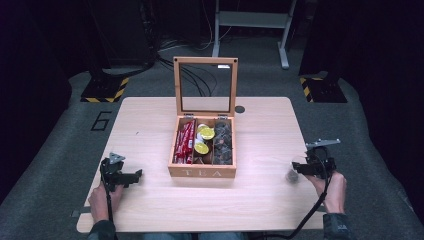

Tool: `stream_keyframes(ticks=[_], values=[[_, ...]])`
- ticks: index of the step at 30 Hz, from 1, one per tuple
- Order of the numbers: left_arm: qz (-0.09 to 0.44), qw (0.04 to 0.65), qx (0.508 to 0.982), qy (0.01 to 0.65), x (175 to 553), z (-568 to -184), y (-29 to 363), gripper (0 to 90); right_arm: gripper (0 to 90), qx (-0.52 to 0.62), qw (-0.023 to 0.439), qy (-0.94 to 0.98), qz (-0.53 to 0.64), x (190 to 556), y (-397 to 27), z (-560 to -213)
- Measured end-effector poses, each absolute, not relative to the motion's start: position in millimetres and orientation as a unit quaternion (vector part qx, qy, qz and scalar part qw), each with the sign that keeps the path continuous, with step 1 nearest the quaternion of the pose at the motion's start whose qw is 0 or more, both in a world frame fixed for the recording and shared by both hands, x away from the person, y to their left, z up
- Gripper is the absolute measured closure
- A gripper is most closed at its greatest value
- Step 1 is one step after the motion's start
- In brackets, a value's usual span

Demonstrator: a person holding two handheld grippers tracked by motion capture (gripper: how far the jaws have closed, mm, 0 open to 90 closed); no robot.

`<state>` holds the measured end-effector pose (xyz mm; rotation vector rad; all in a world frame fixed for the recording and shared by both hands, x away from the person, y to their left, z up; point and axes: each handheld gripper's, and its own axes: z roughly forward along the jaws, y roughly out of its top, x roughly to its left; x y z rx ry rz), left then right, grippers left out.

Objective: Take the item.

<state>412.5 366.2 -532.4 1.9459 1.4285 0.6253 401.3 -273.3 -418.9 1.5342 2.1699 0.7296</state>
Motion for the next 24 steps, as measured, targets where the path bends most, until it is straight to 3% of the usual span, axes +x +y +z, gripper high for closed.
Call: stream_keyframes(ticks=[5,12,24], values=[[0.238,0.318,0.740,0.543,412.5,-532.4,366.1,0.2,16.8,0.536,0.198,0.769,0.287,394.1,-268.9,-413.5],[0.238,0.318,0.740,0.543,412.5,-532.4,366.1,0.2,2.5,0.508,0.211,0.761,0.344,374.2,-254.9,-405.6],[0.239,0.320,0.738,0.544,412.5,-532.6,365.9,0.2,0.5,0.464,0.224,0.770,0.376,352.9,-222.6,-402.0]])
